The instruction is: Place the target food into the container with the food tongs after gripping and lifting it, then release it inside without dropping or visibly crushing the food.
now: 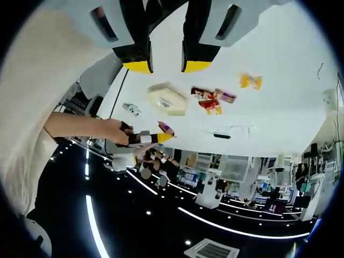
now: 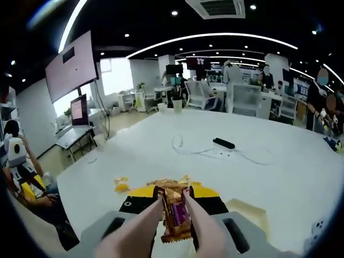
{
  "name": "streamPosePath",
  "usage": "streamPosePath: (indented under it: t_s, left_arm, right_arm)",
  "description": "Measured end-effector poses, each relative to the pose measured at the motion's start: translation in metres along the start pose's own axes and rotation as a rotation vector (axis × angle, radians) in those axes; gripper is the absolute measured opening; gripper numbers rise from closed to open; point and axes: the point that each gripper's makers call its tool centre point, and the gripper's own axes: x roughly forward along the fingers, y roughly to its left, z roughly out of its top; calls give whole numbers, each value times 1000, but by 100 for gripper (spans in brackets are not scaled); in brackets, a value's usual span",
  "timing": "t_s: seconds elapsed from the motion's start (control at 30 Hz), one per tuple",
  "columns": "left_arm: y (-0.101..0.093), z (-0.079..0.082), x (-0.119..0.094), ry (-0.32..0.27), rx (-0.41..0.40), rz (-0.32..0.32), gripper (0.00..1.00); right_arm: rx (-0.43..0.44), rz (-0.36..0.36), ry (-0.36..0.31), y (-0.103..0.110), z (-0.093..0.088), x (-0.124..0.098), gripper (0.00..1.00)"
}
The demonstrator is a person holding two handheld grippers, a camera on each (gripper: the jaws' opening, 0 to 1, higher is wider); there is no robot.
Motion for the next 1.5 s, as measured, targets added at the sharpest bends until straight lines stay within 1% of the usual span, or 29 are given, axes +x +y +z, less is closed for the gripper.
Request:
streamPosePath:
  t_s: [0.37, 0.5, 0.67, 0.83, 1.0, 1.2, 1.5]
  left_arm:
    - [1, -2, 2, 14, 0, -4, 20]
    - [2, -2, 3, 14, -1, -5, 20]
    - [2, -2, 6, 13, -6, -9, 20]
    - [2, 0, 10, 13, -4, -17, 21]
    - [1, 0, 11, 14, -3, -20, 21]
    - [4, -1, 7, 16, -6, -16, 21]
    - [4, 0, 7, 12, -8, -14, 21]
  right_arm:
    - [13, -18, -1, -12, -1, 1, 22]
    - [14, -20, 0, -13, -2, 1, 22]
    - [6, -24, -14, -12, 3, 0, 22]
    - [6, -30, -20, -15, 6, 0, 22]
    - [19, -35, -20, -18, 4, -1, 22]
    - [34, -35, -16, -16, 0, 1, 22]
    - [28, -35, -11, -16, -1, 2, 22]
